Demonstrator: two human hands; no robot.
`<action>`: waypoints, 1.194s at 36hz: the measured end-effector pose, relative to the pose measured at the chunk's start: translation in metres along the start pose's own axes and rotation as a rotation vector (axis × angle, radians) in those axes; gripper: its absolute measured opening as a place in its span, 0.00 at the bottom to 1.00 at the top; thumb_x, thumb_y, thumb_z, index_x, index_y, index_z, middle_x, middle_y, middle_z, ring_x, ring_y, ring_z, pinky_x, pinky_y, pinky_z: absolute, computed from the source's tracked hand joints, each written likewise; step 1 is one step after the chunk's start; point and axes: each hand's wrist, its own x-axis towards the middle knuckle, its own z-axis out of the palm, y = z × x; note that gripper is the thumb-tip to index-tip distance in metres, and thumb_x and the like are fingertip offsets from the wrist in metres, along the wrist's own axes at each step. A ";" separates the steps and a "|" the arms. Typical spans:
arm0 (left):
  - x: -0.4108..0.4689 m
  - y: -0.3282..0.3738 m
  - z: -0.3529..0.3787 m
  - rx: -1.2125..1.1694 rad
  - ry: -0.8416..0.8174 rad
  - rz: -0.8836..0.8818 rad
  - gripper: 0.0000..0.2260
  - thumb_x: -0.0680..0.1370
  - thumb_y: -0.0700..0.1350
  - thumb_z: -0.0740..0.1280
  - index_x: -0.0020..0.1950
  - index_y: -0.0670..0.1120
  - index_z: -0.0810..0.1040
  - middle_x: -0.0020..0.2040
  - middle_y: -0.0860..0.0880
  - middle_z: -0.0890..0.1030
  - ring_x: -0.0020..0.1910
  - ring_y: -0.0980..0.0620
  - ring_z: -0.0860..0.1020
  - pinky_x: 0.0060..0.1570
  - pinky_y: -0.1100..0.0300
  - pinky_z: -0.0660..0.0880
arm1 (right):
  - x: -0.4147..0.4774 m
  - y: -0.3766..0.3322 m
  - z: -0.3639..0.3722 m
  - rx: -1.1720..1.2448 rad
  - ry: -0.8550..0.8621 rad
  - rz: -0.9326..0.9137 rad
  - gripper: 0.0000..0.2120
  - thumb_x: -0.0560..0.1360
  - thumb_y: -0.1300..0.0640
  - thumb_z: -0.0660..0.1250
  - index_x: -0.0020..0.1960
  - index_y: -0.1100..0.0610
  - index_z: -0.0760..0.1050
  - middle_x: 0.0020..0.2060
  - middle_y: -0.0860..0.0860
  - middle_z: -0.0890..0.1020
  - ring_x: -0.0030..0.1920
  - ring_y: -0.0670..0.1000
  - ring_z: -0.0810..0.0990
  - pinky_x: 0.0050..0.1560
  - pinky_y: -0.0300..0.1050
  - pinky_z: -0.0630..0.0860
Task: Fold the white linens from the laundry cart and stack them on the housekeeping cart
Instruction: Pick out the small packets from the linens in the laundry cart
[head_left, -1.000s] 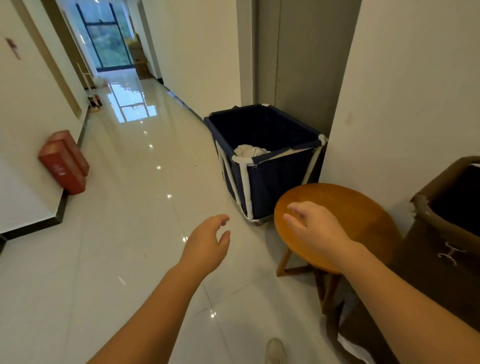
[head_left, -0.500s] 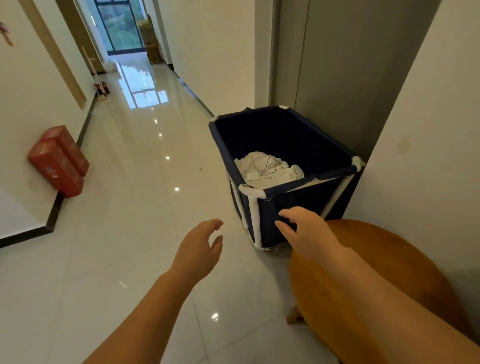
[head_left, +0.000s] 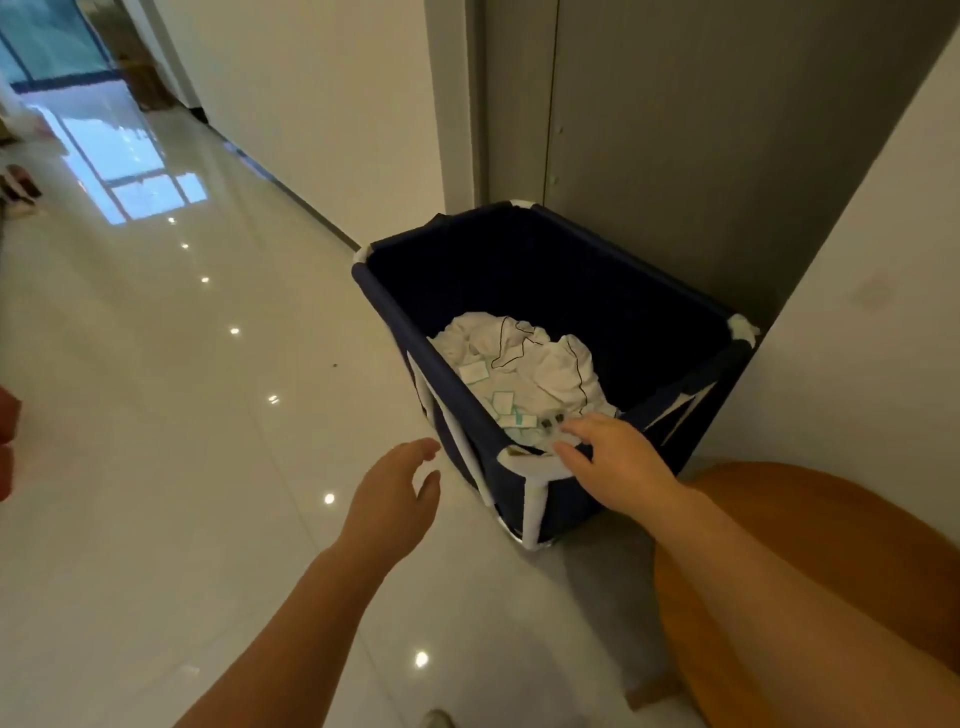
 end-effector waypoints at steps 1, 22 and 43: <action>0.015 -0.009 -0.007 0.007 -0.016 0.014 0.16 0.80 0.42 0.64 0.67 0.48 0.73 0.62 0.51 0.77 0.59 0.54 0.75 0.61 0.64 0.67 | 0.012 -0.008 0.003 0.009 -0.007 0.021 0.19 0.80 0.48 0.61 0.68 0.55 0.72 0.65 0.52 0.74 0.63 0.51 0.73 0.62 0.41 0.66; 0.302 -0.064 0.000 0.069 -0.209 0.226 0.15 0.79 0.40 0.65 0.65 0.45 0.76 0.58 0.48 0.79 0.54 0.54 0.75 0.54 0.67 0.65 | 0.218 0.044 0.042 0.136 0.084 0.300 0.19 0.78 0.51 0.64 0.66 0.58 0.75 0.59 0.55 0.78 0.58 0.53 0.77 0.56 0.39 0.68; 0.540 -0.057 0.144 0.120 -0.727 0.339 0.16 0.78 0.37 0.66 0.66 0.43 0.75 0.58 0.47 0.78 0.58 0.48 0.76 0.59 0.63 0.69 | 0.352 0.162 0.072 0.239 0.019 0.737 0.19 0.79 0.49 0.63 0.66 0.56 0.74 0.61 0.54 0.77 0.59 0.53 0.76 0.58 0.42 0.71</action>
